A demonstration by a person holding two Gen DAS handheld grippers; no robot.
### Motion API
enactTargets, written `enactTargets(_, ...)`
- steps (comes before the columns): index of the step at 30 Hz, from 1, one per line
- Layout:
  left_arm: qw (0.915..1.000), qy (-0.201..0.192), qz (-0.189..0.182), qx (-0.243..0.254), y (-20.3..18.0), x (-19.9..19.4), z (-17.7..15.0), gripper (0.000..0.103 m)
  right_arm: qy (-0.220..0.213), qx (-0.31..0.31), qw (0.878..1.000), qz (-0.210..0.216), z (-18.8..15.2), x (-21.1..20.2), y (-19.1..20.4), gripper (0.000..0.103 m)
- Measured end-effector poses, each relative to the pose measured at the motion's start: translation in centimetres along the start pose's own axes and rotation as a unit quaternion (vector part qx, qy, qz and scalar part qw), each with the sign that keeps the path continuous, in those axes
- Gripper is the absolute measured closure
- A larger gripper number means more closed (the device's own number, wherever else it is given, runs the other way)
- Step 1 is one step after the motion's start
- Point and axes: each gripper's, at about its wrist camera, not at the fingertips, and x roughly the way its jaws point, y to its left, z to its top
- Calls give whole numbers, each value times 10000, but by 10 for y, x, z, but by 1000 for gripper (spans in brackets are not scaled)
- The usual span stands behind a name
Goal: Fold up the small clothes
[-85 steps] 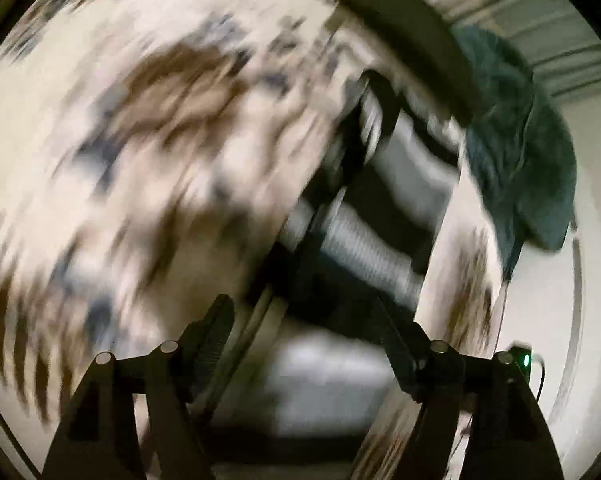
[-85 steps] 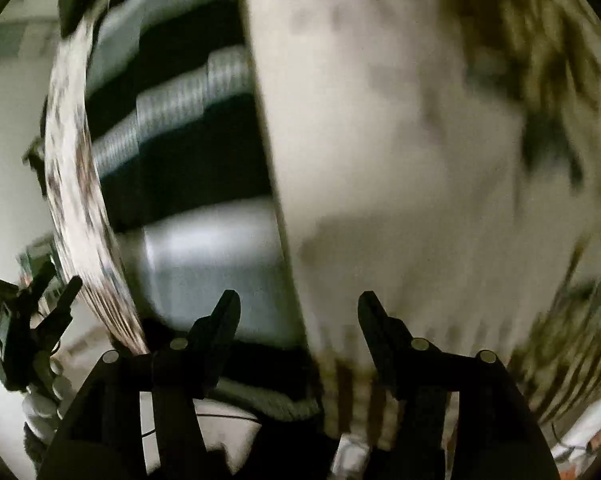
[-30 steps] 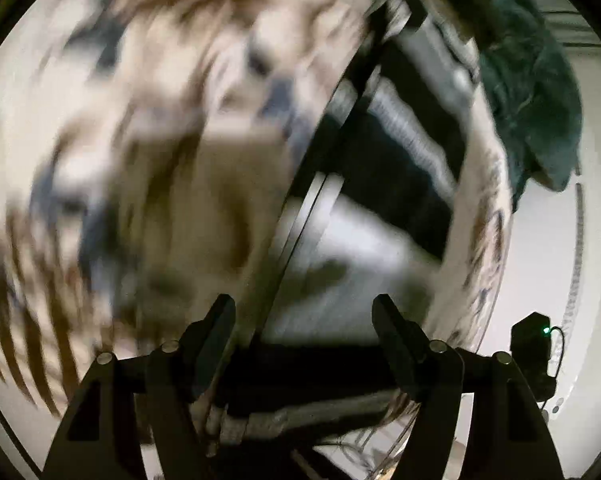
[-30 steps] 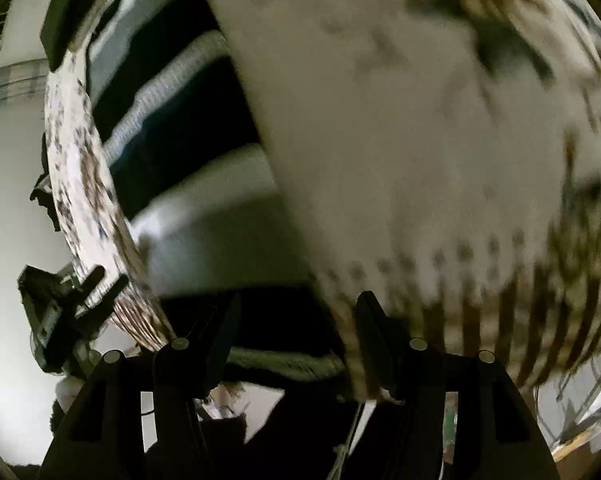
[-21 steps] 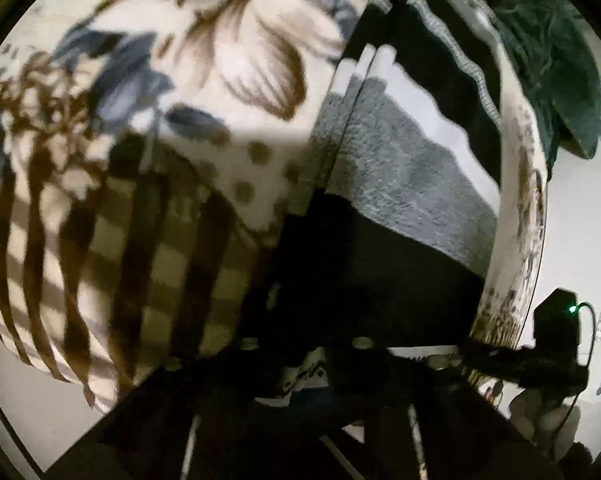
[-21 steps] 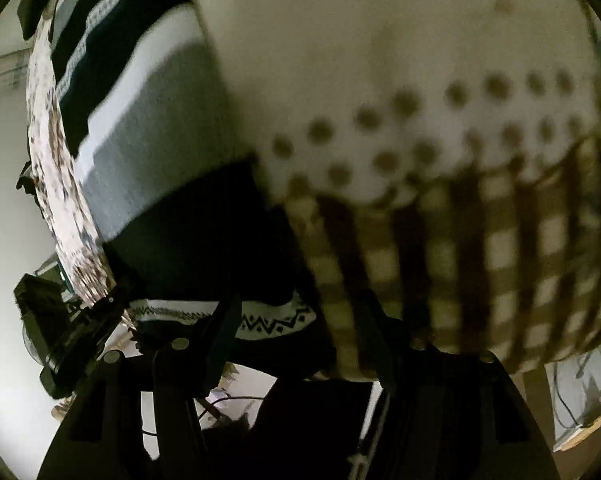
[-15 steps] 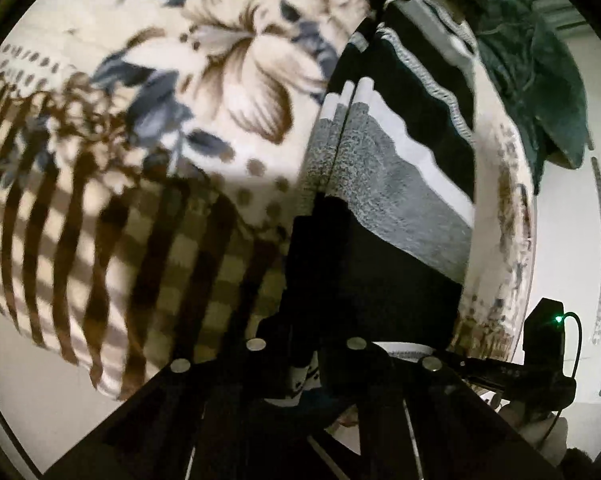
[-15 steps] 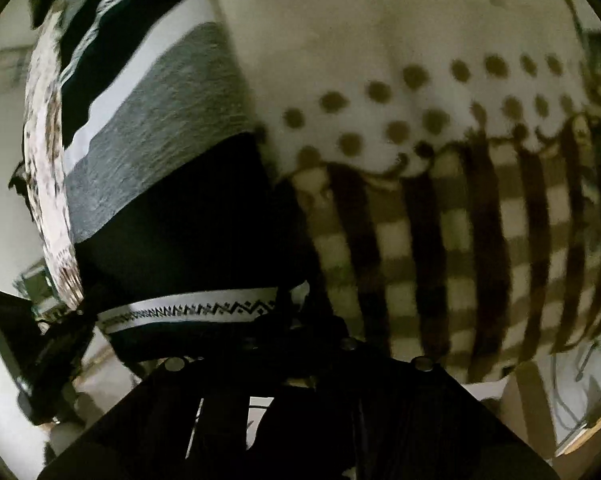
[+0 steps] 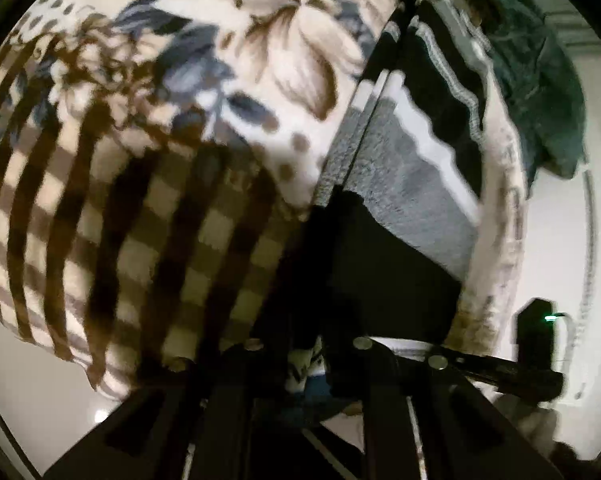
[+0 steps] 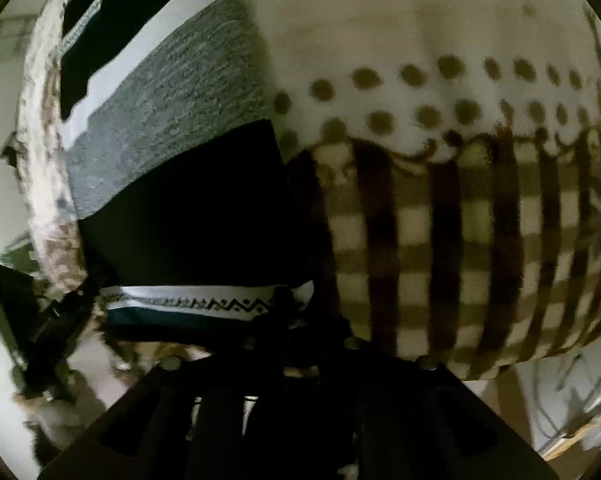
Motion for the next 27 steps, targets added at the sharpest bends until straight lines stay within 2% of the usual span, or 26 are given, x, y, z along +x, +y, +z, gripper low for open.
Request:
enactTargets(1,9999,-10,-108,-58,5,-4,1,46,18,31,9999,159,0,-2,-5,50)
enactTargets(2,9998,-39,-201,-81,9,-4,1,31,-24,84,9992,381,-2,-4,-9,48)
enactTargets(3,9996,-45,-268,-115,16,-4,1,24,-84,119,9984,543,-3,-5,-13,48)
enactTargets(6,9984,273,-411,-259,29,18,6,24,7,139,9974,713,-3,4,-19,47)
enactTargets(9,9985,438,-331,-41,20,36,6,24,59,227,9954,930,-2,21,-18,45)
enactTargets(13,9985,511,-164,102,6,35,1,25,119,216,9946,1010,3,32,-12,44)
enactTargets(14,9982,543,-201,167,1,34,-3,26,132,239,9942,1043,3,33,-10,44)
enactTargets(16,9974,635,-221,253,-6,34,-11,62,137,249,9930,1144,3,36,-5,44)
enactTargets(17,9971,675,-202,273,-8,35,-15,69,137,252,9925,1187,3,35,-7,47)
enactTargets(18,9970,685,-243,264,-9,37,-17,83,165,225,9918,1245,3,26,-17,62)
enactTargets(19,9969,674,-340,208,-9,36,-20,90,229,233,9908,1315,2,27,-18,75)
enactTargets(21,9975,586,-384,52,-10,31,-23,92,288,322,9884,1457,1,26,-23,89)
enactTargets(22,9977,538,-406,-24,-11,28,-23,93,277,370,9876,1503,0,26,-22,91)
enactTargets(27,9969,248,-695,-271,-25,-3,-17,94,-33,178,9862,1647,-9,-5,-3,94)
